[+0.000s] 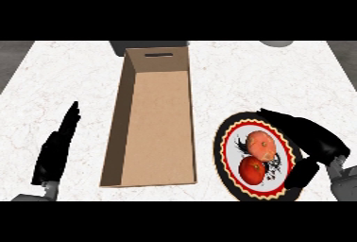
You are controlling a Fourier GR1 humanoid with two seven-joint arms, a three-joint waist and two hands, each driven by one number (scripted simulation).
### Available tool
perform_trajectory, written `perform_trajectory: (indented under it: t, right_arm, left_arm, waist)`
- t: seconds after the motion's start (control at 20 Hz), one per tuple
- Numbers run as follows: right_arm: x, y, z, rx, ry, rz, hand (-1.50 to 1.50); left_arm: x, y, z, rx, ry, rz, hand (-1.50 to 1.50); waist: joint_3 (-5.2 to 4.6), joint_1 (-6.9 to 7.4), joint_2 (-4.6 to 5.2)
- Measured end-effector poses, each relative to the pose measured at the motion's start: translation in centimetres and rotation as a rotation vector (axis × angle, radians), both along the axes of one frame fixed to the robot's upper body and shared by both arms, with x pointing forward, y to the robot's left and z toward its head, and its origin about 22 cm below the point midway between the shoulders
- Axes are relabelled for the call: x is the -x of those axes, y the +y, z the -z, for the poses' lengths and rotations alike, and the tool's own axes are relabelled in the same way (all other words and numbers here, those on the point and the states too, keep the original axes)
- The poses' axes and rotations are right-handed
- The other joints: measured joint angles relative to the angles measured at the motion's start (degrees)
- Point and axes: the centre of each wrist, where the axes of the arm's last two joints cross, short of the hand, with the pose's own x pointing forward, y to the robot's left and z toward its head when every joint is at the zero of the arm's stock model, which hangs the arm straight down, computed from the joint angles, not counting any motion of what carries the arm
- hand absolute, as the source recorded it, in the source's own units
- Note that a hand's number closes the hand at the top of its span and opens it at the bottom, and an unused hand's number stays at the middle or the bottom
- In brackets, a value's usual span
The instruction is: Pick the squash from the plate and place it in the cardboard box
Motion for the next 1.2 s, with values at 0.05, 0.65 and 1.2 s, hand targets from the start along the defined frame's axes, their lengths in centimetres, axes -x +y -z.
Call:
perform_trajectory:
  t: [0.05,0.65,1.2]
  right_arm:
    - [-0.1,0.1,0.2,0.01,0.005,0.002,-1.5]
    - [-0.9,-0.5,3.0,0.034,0.013,0.023,-1.5]
    - [-1.2,0.8,4.5,0.01,0.008,0.028,-1.5]
  left_arm:
    - [0.0,0.3,-0.4,0.001,0.0,-0.004,0.0]
    - [0.5,0.3,-0.2,-0.003,0.001,-0.001,0.0]
    - [0.5,1.0,0.4,-0.004,-0.001,0.0,0.0]
  waist:
    - [0.0,0.05,0.0]
    - [0.02,0.18,0.04]
    - [0.01,0.16,0.03]
